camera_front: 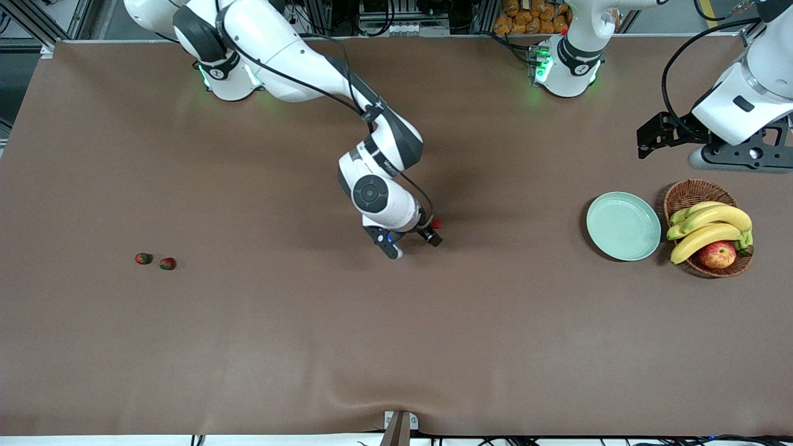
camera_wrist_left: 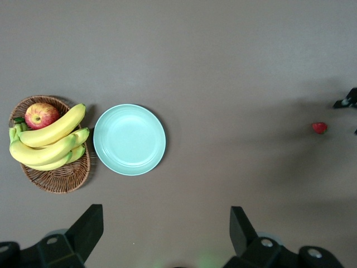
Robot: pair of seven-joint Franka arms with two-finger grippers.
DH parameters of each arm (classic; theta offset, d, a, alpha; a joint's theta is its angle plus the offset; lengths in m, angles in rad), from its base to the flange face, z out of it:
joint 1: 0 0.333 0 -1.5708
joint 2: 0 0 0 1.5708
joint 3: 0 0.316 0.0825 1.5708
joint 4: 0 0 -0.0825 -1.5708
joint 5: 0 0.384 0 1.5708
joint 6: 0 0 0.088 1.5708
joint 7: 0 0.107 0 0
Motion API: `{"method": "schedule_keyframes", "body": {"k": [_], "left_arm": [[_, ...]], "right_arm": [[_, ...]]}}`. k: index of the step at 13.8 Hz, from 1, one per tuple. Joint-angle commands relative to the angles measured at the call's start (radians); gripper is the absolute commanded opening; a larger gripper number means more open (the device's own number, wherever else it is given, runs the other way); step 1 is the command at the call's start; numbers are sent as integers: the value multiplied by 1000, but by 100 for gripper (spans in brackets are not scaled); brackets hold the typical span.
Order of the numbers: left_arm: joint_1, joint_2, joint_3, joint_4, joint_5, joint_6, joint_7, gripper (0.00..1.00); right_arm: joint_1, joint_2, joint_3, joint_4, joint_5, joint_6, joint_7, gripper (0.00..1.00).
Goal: Collect all strawberries into plate
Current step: 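Carry the strawberry to the table middle and open the right gripper, then reach the left gripper to the strawberry while the right gripper returns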
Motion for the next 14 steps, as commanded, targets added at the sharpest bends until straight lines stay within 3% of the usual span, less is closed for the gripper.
{"method": "schedule_keyframes", "body": {"k": [1,3,5,8,11,14], "left_arm": [[-42,36,-10,37,-31,-5,-34,100],[-64,110,-16,57,-89,-5,-166,100],[-148,189,-47,72,-93,33,-320,100],[-292,272,-48,52,-84,148,-603,100],[-395,290,-48,-90,-80,336,-803,100],[-432,289,-50,-246,-80,579,-955,100]], "right_arm": [[-50,-51,8,4,-87,-27,-10,100],[-96,-51,5,13,-151,-26,-77,100],[-121,-50,-34,13,-225,-14,-192,100],[-217,-48,-61,13,-230,-1,-408,100],[-326,-62,-64,-8,-230,-39,-649,100],[-443,-72,-71,-12,-233,-117,-822,100]]}}
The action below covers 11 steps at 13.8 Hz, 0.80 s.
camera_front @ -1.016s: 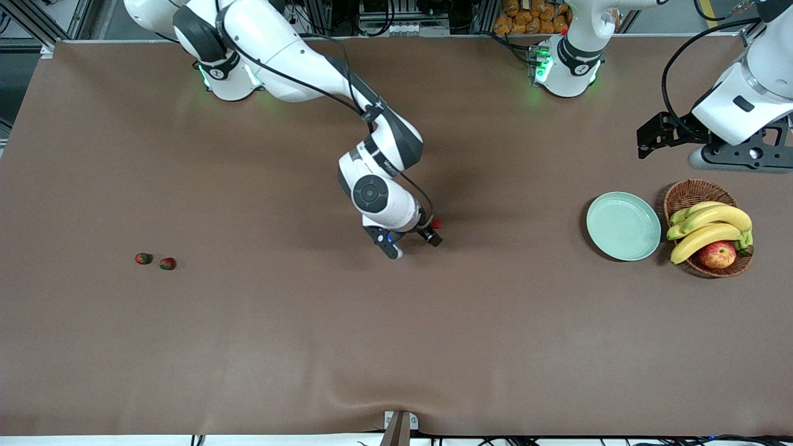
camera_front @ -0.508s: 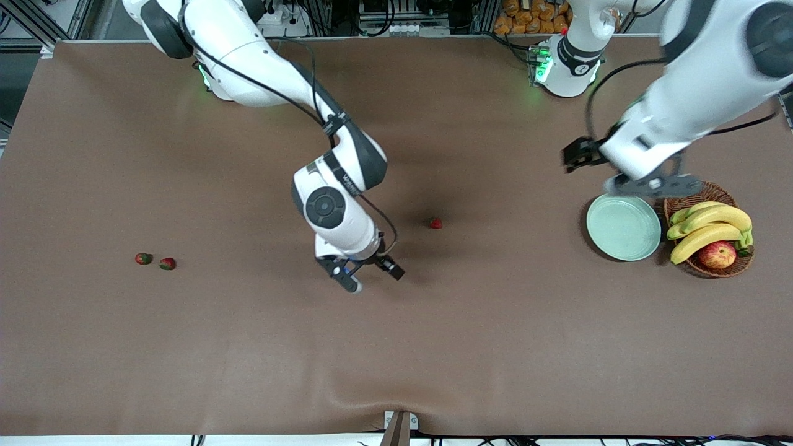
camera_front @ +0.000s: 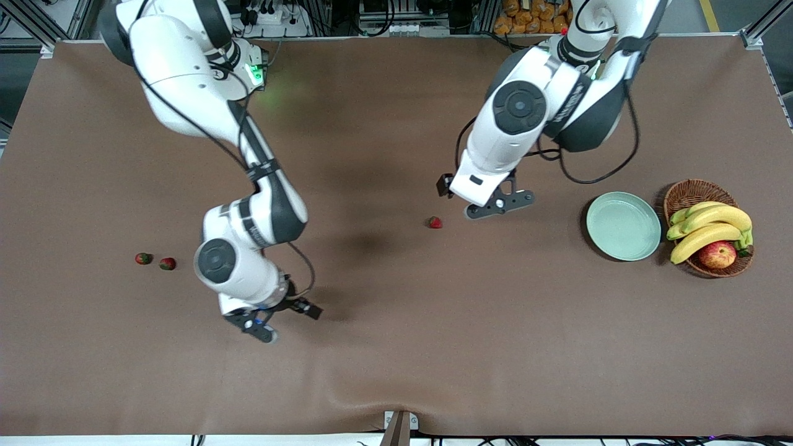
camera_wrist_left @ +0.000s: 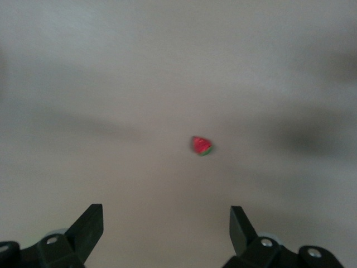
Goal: Collect all strawberries into plate
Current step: 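Reach the left gripper to the strawberry while the right gripper returns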
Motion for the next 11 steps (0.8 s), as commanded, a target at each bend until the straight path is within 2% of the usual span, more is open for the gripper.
{"method": "schedule_keyframes", "body": {"k": [1,3,5,6,8,11], "left_arm": [[-18,-27,6,-149,2,196,-136,100],[-37,-21,3,-210,2,287,-222,100],[-43,47,3,-200,2,342,-315,100],[-58,84,4,-197,4,389,-354,100],[-71,150,8,-195,5,477,-427,100],[-88,245,11,-134,36,507,-569,100]], "right_arm": [[-102,-38,12,-19,-20,-93,-202,100],[-176,-68,2,-19,-21,-176,-380,100],[-214,-100,-18,-21,-44,-263,-492,100],[-217,-116,-41,-21,-88,-302,-500,100],[-224,-153,-46,-42,-177,-359,-500,100],[-260,-220,-46,-161,-211,-350,-543,100]]}}
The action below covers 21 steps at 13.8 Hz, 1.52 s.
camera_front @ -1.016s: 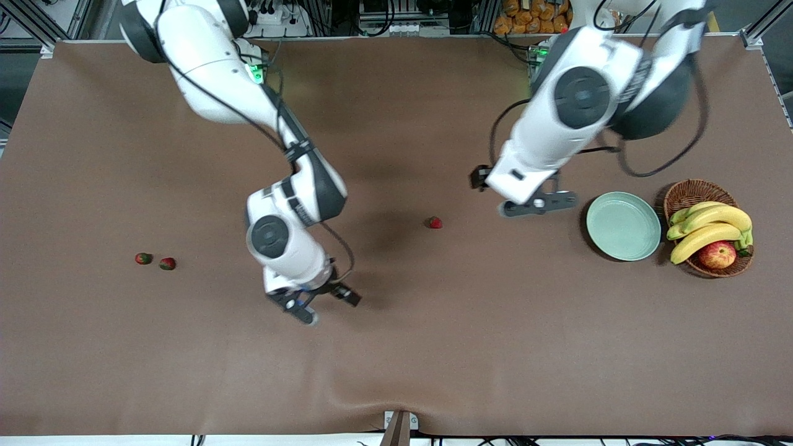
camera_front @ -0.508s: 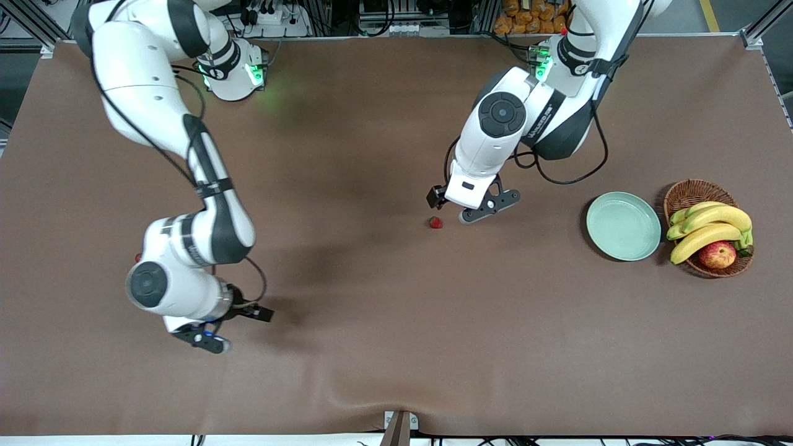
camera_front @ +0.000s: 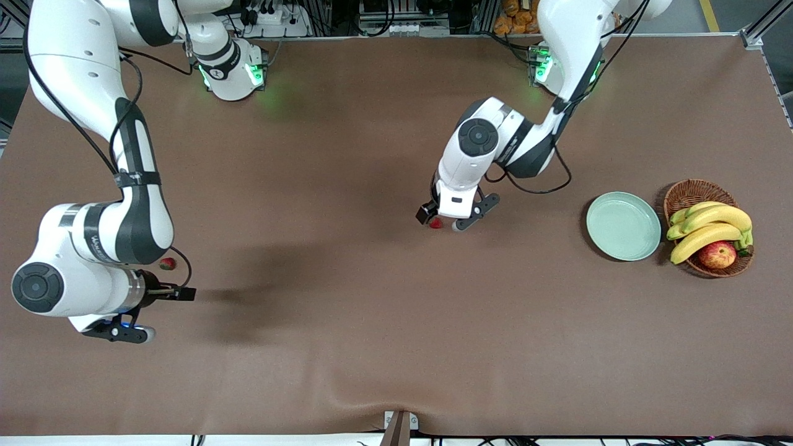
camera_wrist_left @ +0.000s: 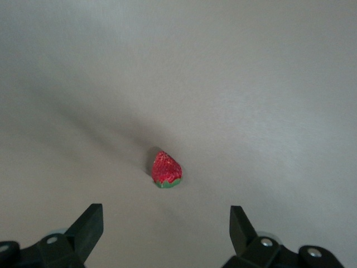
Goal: Collect all strawberries into plate
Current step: 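Grasp the strawberry with the left gripper while the right gripper grasps another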
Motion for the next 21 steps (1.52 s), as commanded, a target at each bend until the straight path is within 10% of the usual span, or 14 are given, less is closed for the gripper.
{"method": "schedule_keyframes", "body": {"k": [1,6,16,18,21], "left_arm": [[-13,89,12,96,39,8,-138,100],[-7,146,15,134,53,8,-267,100],[-11,177,17,125,60,6,-313,100],[-7,177,15,125,82,6,-313,67],[-7,178,15,125,97,6,-313,64]], "right_arm": [[-33,-96,9,-182,-35,47,-63,100],[-98,-130,9,-421,-35,334,-173,100],[-121,-120,9,-572,-35,477,-248,80],[-122,-119,9,-583,-35,489,-250,79],[-130,-111,9,-583,-35,491,-257,63]]}}
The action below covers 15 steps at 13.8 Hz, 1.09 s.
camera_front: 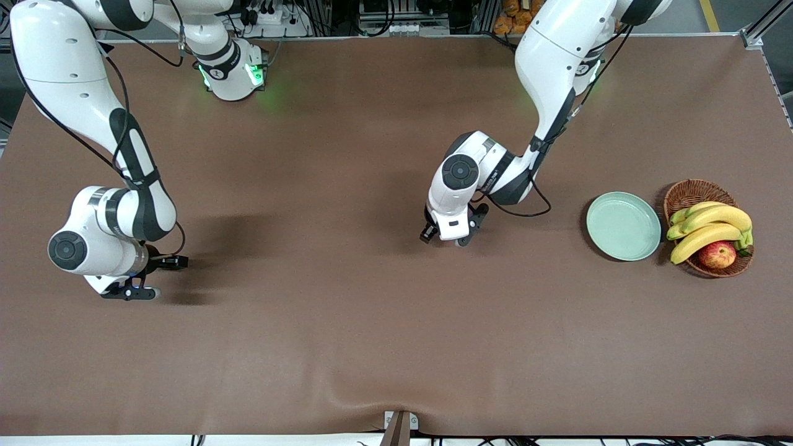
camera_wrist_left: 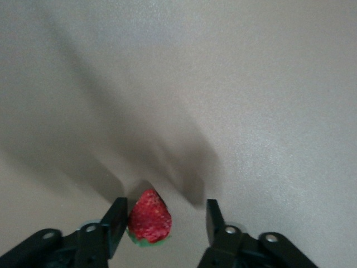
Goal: Collect all strawberries into plate
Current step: 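Grasp the strawberry with the left gripper while the right gripper grasps another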
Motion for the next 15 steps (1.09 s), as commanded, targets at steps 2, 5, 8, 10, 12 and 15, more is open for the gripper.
{"method": "schedule_keyframes", "body": {"k": [2,5,8,10,12,15], "left_arm": [[-3,9,2,12,30,-5,-36,63],[-3,7,1,12,30,-5,-36,17],[0,3,1,12,30,-8,-37,0],[6,-25,4,13,30,-17,-37,0],[26,-82,22,19,31,-79,-34,0],[102,-160,47,19,34,-136,-20,0]], "right_arm": [[-38,-28,15,-47,-23,17,-59,47],[-42,-24,15,-45,-23,16,-65,20],[-32,-27,16,-39,-23,3,-62,6],[-32,-31,18,-25,-21,-1,-61,1],[-32,-33,19,45,-11,-111,-54,0],[-12,-30,24,186,20,-301,-38,0]]}}
